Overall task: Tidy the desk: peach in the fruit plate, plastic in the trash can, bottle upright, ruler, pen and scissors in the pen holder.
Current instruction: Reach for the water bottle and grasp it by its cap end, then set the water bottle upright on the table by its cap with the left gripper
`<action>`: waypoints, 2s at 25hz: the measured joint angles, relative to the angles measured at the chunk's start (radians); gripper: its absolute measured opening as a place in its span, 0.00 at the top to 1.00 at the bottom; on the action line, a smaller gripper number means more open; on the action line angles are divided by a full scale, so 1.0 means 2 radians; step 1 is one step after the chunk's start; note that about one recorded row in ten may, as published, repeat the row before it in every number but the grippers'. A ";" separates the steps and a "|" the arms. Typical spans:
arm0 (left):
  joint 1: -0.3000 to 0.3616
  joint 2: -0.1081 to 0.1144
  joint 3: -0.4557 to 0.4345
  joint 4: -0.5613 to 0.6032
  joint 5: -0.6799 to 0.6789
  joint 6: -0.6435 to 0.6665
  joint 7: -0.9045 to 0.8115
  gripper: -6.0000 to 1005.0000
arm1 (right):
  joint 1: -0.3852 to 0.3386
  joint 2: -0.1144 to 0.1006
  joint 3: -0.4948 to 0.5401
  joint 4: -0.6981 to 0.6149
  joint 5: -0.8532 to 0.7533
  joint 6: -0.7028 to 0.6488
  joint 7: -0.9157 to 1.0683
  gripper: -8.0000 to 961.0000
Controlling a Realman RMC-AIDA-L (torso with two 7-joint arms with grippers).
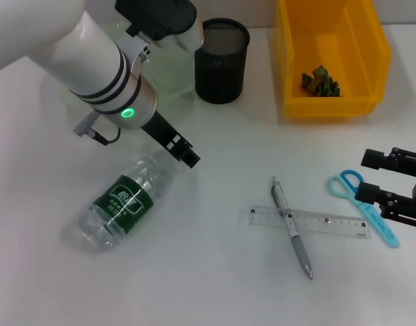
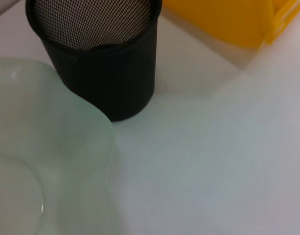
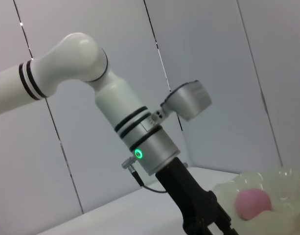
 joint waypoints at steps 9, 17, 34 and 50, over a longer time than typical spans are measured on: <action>-0.001 0.000 0.018 -0.018 0.002 -0.019 -0.001 0.31 | 0.009 -0.004 0.001 0.020 0.000 0.004 0.000 0.34; -0.001 0.000 0.029 -0.023 0.003 -0.028 -0.002 0.31 | 0.010 -0.005 0.003 0.020 0.003 0.004 -0.001 0.34; 0.013 0.000 0.064 0.008 0.015 -0.031 0.008 0.55 | 0.004 -0.005 0.004 0.022 0.004 0.005 -0.002 0.34; 0.176 0.004 0.002 0.180 -0.186 -0.096 0.203 0.55 | -0.001 -0.004 0.013 0.024 0.005 0.000 -0.003 0.34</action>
